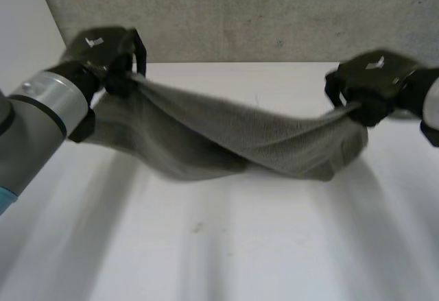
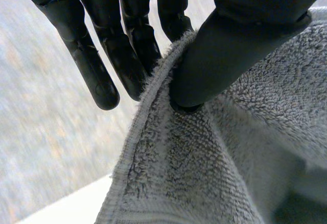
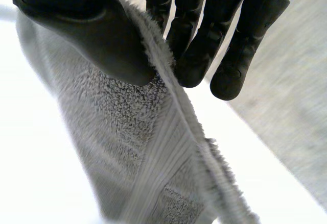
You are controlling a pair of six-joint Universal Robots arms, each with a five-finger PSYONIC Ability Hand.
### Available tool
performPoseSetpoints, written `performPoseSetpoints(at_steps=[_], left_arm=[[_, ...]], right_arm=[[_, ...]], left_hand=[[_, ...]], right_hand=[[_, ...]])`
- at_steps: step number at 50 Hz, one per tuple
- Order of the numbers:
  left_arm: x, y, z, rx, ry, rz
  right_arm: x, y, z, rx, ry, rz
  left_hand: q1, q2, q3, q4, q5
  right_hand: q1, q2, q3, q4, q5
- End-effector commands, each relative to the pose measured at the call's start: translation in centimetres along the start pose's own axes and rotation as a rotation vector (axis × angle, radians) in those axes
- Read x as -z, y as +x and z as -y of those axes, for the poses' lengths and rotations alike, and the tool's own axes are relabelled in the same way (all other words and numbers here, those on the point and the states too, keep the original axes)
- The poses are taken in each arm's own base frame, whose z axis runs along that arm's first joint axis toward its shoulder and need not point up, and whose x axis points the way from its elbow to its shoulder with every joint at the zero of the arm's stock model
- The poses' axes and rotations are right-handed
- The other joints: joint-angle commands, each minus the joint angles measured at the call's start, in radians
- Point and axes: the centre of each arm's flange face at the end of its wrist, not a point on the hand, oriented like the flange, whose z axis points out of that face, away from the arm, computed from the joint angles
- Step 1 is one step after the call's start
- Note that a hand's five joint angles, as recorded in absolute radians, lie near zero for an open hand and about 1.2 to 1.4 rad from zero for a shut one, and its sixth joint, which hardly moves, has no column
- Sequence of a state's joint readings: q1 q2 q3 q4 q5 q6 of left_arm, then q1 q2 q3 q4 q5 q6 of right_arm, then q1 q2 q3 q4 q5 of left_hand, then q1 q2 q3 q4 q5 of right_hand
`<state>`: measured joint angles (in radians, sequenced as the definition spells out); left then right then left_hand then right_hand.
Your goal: Fold the towel.
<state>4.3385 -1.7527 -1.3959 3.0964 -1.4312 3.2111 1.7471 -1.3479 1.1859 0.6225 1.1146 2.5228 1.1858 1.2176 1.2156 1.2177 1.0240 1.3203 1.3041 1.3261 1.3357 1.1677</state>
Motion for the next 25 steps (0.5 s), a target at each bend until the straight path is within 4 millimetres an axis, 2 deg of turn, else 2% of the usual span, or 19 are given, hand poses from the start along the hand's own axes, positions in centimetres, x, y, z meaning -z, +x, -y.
performPoseSetpoints(at_steps=[1, 2, 4, 6, 7, 8, 10, 11, 12, 13, 14, 15, 16, 17, 18, 19, 21, 24, 25], left_arm=[[-2.4, 0.1, -6.3, -0.188, -0.274, -0.055], [-2.4, 0.1, -6.3, -0.188, -0.274, -0.055], [-4.2, -0.1, -7.8, -0.267, -0.301, -0.065], [-5.3, -0.3, -8.2, -0.296, -0.297, -0.062], [-6.5, -0.5, -8.2, -0.316, -0.277, -0.058], [-6.5, -0.5, -8.2, -0.316, -0.277, -0.058], [-9.4, -0.9, -6.9, -0.335, -0.188, -0.037], [-9.4, -0.9, -6.9, -0.335, -0.187, -0.037], [-10.9, -1.2, -5.1, -0.35, -0.102, -0.022], [-12.3, -1.5, -2.4, -0.358, 0.015, 0.006], [-12.3, -1.5, -2.4, -0.358, 0.016, 0.007], [-13.4, -1.8, 1.3, -0.373, 0.184, 0.044], [-13.8, -2.0, 5.3, -0.38, 0.367, 0.086], [-13.8, -2.0, 5.4, -0.38, 0.369, 0.087], [-13.7, -2.3, 8.8, -0.361, 0.527, 0.121], [-13.6, -2.3, 8.8, -0.361, 0.529, 0.121], [-12.8, -2.5, 12.8, -0.263, 0.732, 0.117], [-11.8, -2.6, 15.1, -0.169, 0.843, 0.08], [-11.8, -2.6, 15.1, -0.168, 0.843, 0.08]], right_arm=[[-5.4, 0.2, -3.6, 0.036, -0.177, 0.033], [-5.4, 0.2, -3.6, 0.036, -0.177, 0.033], [-7.6, 1.3, -4.4, 0.079, -0.2, -0.002], [-8.7, 2.0, -4.5, 0.115, -0.195, -0.028], [-9.8, 2.8, -4.3, 0.161, -0.171, -0.068], [-9.8, 2.8, -4.3, 0.161, -0.17, -0.069], [-12.4, 4.7, -2.2, 0.257, -0.044, -0.204], [-12.4, 4.7, -2.2, 0.257, -0.043, -0.205], [-13.6, 6.0, -0.5, 0.31, 0.059, -0.306], [-14.1, 7.3, 2.5, 0.365, 0.208, -0.431], [-14.1, 7.4, 2.5, 0.365, 0.209, -0.432], [-14.0, 8.4, 5.8, 0.418, 0.377, -0.551], [-12.8, 8.8, 9.8, 0.458, 0.567, -0.664], [-12.8, 8.8, 9.8, 0.459, 0.569, -0.665], [-11.1, 9.2, 13.0, 0.486, 0.719, -0.76], [-11.1, 9.2, 13.0, 0.486, 0.721, -0.761], [-8.7, 9.5, 16.0, 0.493, 0.861, -0.842], [-8.1, 9.3, 16.1, 0.447, 0.853, -0.796], [-8.1, 9.3, 16.1, 0.447, 0.853, -0.796]], left_hand=[[0.211, 0.179, 0.181, 0.179, 0.198], [0.211, 0.179, 0.181, 0.179, 0.198], [0.211, 0.179, 0.181, 0.179, 0.198], [0.211, 0.179, 0.181, 0.179, 0.198], [0.211, 0.179, 0.181, 0.179, 0.198], [0.211, 0.179, 0.181, 0.179, 0.198], [0.211, 0.179, 0.181, 0.179, 0.198], [0.211, 0.179, 0.181, 0.179, 0.198], [0.211, 0.179, 0.181, 0.179, 0.198], [0.211, 0.179, 0.181, 0.179, 0.198], [0.211, 0.179, 0.181, 0.179, 0.198], [0.211, 0.179, 0.181, 0.179, 0.198], [0.211, 0.179, 0.181, 0.179, 0.198], [0.211, 0.179, 0.181, 0.179, 0.198], [0.211, 0.179, 0.181, 0.179, 0.198], [0.211, 0.179, 0.181, 0.179, 0.198], [0.211, 0.179, 0.181, 0.179, 0.198], [0.211, 0.179, 0.181, 0.179, 0.198], [0.211, 0.179, 0.181, 0.179, 0.198]], right_hand=[[0.076, 0.092, 0.07, 0.061, 0.054], [0.076, 0.092, 0.07, 0.061, 0.054], [0.076, 0.092, 0.07, 0.061, 0.054], [0.076, 0.092, 0.07, 0.061, 0.054], [0.076, 0.092, 0.07, 0.061, 0.054], [0.076, 0.092, 0.07, 0.061, 0.054], [0.076, 0.092, 0.07, 0.061, 0.054], [0.076, 0.092, 0.07, 0.061, 0.054], [0.076, 0.092, 0.07, 0.061, 0.054], [0.076, 0.092, 0.07, 0.061, 0.054], [0.076, 0.092, 0.07, 0.061, 0.054], [0.076, 0.092, 0.07, 0.061, 0.054], [0.076, 0.092, 0.07, 0.061, 0.054], [0.076, 0.092, 0.07, 0.061, 0.054], [0.076, 0.092, 0.07, 0.061, 0.054], [0.076, 0.092, 0.07, 0.061, 0.054], [0.076, 0.092, 0.07, 0.061, 0.054], [0.076, 0.092, 0.07, 0.061, 0.054], [0.076, 0.092, 0.07, 0.061, 0.054]])
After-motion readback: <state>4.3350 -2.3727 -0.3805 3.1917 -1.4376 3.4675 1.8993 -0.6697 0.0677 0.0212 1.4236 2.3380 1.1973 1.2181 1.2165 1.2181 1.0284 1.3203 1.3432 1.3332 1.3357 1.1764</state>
